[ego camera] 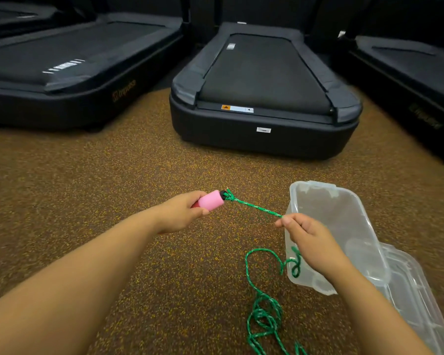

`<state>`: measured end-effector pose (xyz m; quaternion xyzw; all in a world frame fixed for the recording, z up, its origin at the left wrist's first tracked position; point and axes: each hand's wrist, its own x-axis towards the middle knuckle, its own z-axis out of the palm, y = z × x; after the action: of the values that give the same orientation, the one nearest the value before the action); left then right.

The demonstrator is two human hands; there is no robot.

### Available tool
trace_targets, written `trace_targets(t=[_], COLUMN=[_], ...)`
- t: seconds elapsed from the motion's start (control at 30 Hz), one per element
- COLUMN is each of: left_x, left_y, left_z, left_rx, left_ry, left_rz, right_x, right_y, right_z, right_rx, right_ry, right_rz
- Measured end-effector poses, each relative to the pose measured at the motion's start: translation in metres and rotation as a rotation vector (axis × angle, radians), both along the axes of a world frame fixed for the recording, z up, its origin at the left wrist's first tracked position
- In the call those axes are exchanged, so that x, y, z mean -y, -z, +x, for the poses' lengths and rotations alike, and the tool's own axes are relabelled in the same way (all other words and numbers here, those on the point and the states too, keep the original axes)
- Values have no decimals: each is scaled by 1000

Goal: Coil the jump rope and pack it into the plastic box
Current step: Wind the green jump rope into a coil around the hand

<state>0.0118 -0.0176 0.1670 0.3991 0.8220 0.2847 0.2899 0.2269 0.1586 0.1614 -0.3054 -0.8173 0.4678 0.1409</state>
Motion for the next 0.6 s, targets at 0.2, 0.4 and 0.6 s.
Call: trace_targets(t=[0.2,0.4,0.6], left_x=[-1,1,9], left_y=[-9,6,24], left_z=[-8,1,5], left_rx=[-12,57,402], left_ry=[-118,-89,-91], left_rz=[88,20,44], right_x=[-11,1,14], right_y=[-14,-18,-57], right_z=[7,1,-11], right_rx=[-15,-102,-205], right_ry=[49,105,-22], right_rz=[109,265,500])
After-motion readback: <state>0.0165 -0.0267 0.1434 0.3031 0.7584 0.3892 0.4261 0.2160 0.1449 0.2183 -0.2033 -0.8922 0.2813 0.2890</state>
